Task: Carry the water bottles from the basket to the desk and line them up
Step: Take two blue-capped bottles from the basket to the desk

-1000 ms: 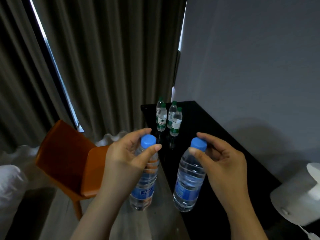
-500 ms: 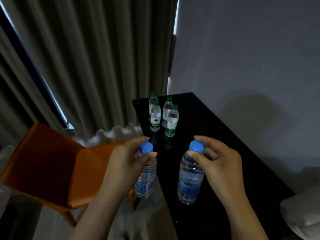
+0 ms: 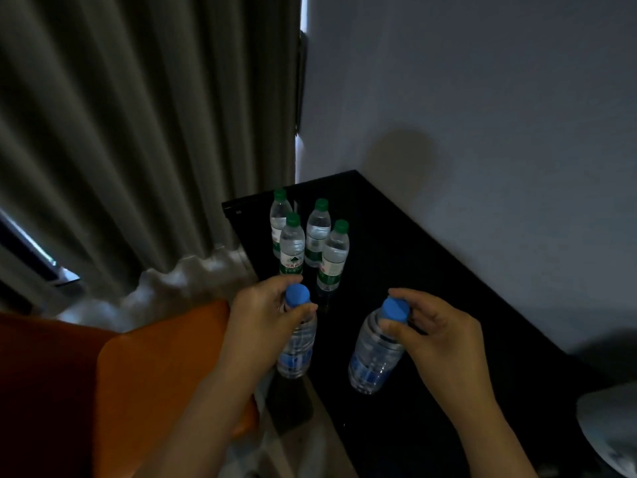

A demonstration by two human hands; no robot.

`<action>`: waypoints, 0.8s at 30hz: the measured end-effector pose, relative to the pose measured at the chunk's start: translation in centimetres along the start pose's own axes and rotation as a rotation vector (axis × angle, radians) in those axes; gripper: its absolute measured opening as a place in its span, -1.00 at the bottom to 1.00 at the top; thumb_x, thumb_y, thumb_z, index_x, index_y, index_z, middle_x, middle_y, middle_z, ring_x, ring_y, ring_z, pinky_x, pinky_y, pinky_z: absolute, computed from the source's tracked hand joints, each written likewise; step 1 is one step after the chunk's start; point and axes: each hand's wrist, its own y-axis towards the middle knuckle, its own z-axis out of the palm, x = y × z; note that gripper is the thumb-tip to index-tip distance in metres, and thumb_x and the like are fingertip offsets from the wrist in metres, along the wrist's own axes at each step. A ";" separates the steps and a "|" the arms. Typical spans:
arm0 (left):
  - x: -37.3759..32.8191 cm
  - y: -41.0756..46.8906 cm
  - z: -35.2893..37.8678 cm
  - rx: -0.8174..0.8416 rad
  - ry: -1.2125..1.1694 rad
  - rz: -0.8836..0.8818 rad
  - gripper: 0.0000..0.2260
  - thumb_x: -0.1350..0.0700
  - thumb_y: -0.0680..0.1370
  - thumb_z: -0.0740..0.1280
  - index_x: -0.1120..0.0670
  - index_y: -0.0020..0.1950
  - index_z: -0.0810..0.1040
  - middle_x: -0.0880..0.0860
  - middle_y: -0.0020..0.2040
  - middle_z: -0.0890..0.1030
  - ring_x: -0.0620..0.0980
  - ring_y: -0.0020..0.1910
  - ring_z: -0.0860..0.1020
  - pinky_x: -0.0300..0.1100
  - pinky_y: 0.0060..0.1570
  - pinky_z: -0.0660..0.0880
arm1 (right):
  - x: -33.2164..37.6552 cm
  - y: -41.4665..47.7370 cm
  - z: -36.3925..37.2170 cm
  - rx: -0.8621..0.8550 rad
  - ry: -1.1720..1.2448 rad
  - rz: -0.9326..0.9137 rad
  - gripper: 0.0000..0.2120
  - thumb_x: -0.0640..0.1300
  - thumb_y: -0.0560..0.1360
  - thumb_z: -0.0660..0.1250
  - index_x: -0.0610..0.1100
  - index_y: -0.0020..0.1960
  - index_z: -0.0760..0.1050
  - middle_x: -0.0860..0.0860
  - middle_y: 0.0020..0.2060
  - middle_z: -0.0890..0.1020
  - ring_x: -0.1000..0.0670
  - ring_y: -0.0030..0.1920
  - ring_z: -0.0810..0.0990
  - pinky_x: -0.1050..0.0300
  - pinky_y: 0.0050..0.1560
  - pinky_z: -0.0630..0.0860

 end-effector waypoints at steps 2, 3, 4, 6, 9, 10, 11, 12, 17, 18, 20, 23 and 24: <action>1.3 2.2 -0.1 0.015 0.035 0.011 -0.55 0.09 0.40 0.50 0.06 0.27 0.54 -0.03 0.14 0.64 -0.22 -0.01 0.54 -0.58 -0.19 0.42 | -0.3 0.8 1.2 -0.026 -0.024 0.023 -0.59 -0.23 0.34 0.53 0.18 0.06 0.62 0.27 -0.01 0.67 0.25 0.03 0.63 0.45 0.02 0.51; 1.9 3.3 0.0 0.013 0.045 0.010 -0.56 0.08 0.41 0.50 0.07 0.27 0.55 -0.02 0.13 0.64 -0.23 -0.03 0.53 -0.60 -0.21 0.41 | -0.5 1.3 1.7 -0.035 -0.030 0.046 -0.58 -0.22 0.34 0.53 0.21 0.06 0.61 0.29 0.00 0.66 0.26 0.04 0.63 0.45 0.01 0.51; 2.5 4.4 0.1 0.007 0.049 0.011 -0.57 0.08 0.41 0.50 0.08 0.26 0.56 -0.02 0.11 0.65 -0.22 -0.05 0.53 -0.62 -0.22 0.40 | -0.6 1.7 2.2 -0.038 -0.036 0.077 -0.58 -0.21 0.35 0.53 0.25 0.05 0.60 0.30 0.00 0.65 0.27 0.04 0.62 0.44 0.01 0.52; 3.4 6.2 0.5 0.000 0.054 0.012 -0.59 0.08 0.40 0.51 0.10 0.22 0.58 -0.02 0.04 0.66 -0.19 -0.07 0.55 -0.64 -0.23 0.37 | -1.0 2.4 2.8 -0.034 -0.062 0.127 -0.56 -0.18 0.36 0.52 0.29 0.06 0.57 0.30 0.02 0.65 0.27 0.06 0.61 0.34 0.05 0.55; 4.4 8.4 1.3 0.013 0.056 0.007 -0.61 0.10 0.40 0.52 0.11 0.20 0.59 0.02 0.04 0.67 -0.17 -0.07 0.55 -0.63 -0.24 0.37 | -1.5 3.3 3.7 -0.038 -0.087 0.160 -0.56 -0.17 0.37 0.52 0.31 0.07 0.55 0.29 0.03 0.64 0.27 0.06 0.61 0.27 0.07 0.55; 4.8 9.1 1.5 0.019 0.058 0.014 -0.62 0.10 0.40 0.51 0.11 0.19 0.59 0.03 0.04 0.67 -0.17 -0.08 0.54 -0.63 -0.23 0.36 | -1.6 3.7 4.0 -0.038 -0.095 0.164 -0.56 -0.17 0.37 0.52 0.32 0.06 0.54 0.29 0.03 0.64 0.27 0.06 0.61 0.27 0.07 0.55; 5.1 9.7 1.8 0.024 0.061 0.022 -0.63 0.11 0.40 0.51 0.11 0.18 0.60 0.03 0.03 0.67 -0.17 -0.09 0.54 -0.63 -0.22 0.36 | -1.9 4.2 4.3 -0.033 -0.107 0.167 -0.56 -0.17 0.37 0.51 0.32 0.05 0.55 0.29 0.03 0.64 0.27 0.06 0.61 0.28 0.07 0.55; 5.4 10.3 2.1 0.026 0.062 0.028 -0.65 0.11 0.40 0.51 0.10 0.16 0.60 0.02 0.02 0.67 -0.17 -0.10 0.54 -0.62 -0.22 0.36 | -2.2 4.7 4.6 -0.021 -0.123 0.170 -0.57 -0.16 0.37 0.51 0.32 0.05 0.55 0.27 0.03 0.64 0.27 0.06 0.60 0.27 0.07 0.55; 6.5 12.8 3.5 0.037 0.014 0.027 -0.72 0.14 0.41 0.50 0.08 0.10 0.61 -0.07 -0.08 0.61 -0.18 -0.13 0.54 -0.61 -0.17 0.38 | -3.3 7.0 5.4 0.019 -0.206 0.143 -0.50 -0.22 0.38 0.50 0.35 0.04 0.48 0.23 0.03 0.63 0.28 0.06 0.60 0.37 0.03 0.55; 6.6 13.2 3.8 0.035 -0.003 0.019 -0.73 0.15 0.41 0.50 0.08 0.09 0.61 -0.09 -0.09 0.60 -0.20 -0.14 0.54 -0.61 -0.16 0.38 | -3.4 7.3 5.5 0.018 -0.213 0.132 -0.48 -0.24 0.38 0.50 0.35 0.05 0.47 0.23 0.03 0.63 0.28 0.06 0.60 0.40 0.03 0.54; 6.9 14.1 4.5 0.028 -0.008 0.012 -0.74 0.17 0.40 0.51 0.09 0.07 0.62 -0.10 -0.11 0.59 -0.27 -0.18 0.52 -0.62 -0.17 0.37 | -3.9 8.0 5.7 0.016 -0.187 0.139 -0.46 -0.27 0.38 0.50 0.33 0.06 0.47 0.25 0.01 0.63 0.28 0.05 0.61 0.40 0.04 0.54; 7.6 15.0 5.5 0.035 0.007 -0.001 -0.72 0.17 0.41 0.50 0.11 0.10 0.62 -0.07 -0.07 0.60 -0.23 -0.16 0.52 -0.64 -0.17 0.35 | -4.6 9.0 6.0 0.022 -0.160 0.159 -0.47 -0.28 0.38 0.50 0.32 0.06 0.48 0.29 0.00 0.62 0.28 0.05 0.61 0.38 0.05 0.55; 7.8 15.3 5.8 0.044 0.006 -0.009 -0.71 0.16 0.41 0.50 0.11 0.11 0.61 -0.05 -0.05 0.61 -0.19 -0.12 0.54 -0.63 -0.17 0.36 | -4.9 9.4 6.1 0.021 -0.156 0.158 -0.47 -0.28 0.38 0.50 0.32 0.06 0.49 0.31 -0.01 0.62 0.28 0.05 0.61 0.39 0.05 0.54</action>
